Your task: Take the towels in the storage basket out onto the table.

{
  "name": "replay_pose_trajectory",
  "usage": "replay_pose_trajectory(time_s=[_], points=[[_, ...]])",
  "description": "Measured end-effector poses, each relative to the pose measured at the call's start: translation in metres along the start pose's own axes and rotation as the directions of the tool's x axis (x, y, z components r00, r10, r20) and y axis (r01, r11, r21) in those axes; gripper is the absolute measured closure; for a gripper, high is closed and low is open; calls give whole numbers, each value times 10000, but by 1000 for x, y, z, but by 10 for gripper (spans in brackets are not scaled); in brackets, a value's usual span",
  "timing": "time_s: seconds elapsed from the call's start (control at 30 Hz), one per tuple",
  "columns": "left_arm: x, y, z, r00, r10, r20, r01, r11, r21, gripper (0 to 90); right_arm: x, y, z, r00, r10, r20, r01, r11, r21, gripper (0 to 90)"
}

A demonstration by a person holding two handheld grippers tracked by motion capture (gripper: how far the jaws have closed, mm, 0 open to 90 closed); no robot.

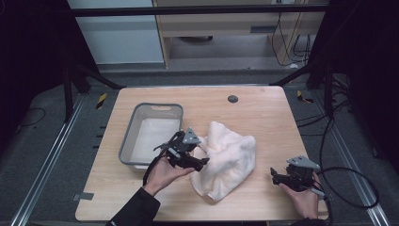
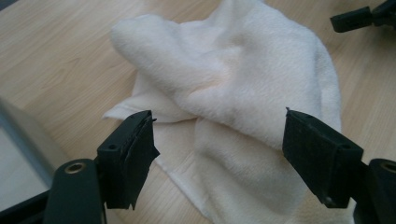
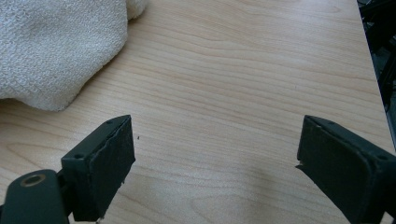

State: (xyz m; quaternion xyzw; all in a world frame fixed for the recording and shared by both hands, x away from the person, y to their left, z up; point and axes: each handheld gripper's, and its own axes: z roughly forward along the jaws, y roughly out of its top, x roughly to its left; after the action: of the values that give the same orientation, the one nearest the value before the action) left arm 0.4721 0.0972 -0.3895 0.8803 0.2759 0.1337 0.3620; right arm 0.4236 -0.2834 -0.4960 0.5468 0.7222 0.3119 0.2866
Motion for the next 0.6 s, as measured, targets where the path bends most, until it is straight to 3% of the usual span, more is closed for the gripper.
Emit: replay_pose_trajectory(time_s=[0.07,0.2,0.27,0.4,0.6], points=[[5,-8,-7,9995,-276,-142,273,9994,-198,254,0,0,0,10000,-11,-11,11,10000,-10,111],[9,-16,-15,9987,-420,-303,411,9987,-304,260,0,0,0,10000,-45,-7,45,10000,14,111],[15,-25,-27,9959,-711,-559,674,9955,-664,266,1,0,0,10000,-23,-4,23,10000,19,111],[19,-31,-37,9933,-931,-680,865,9918,-939,272,1,0,0,10000,-2,-3,2,10000,16,111],[33,-54,-60,9830,-1543,-991,1404,9809,-1346,279,1,-1,0,10000,45,33,-46,10000,63,110]])
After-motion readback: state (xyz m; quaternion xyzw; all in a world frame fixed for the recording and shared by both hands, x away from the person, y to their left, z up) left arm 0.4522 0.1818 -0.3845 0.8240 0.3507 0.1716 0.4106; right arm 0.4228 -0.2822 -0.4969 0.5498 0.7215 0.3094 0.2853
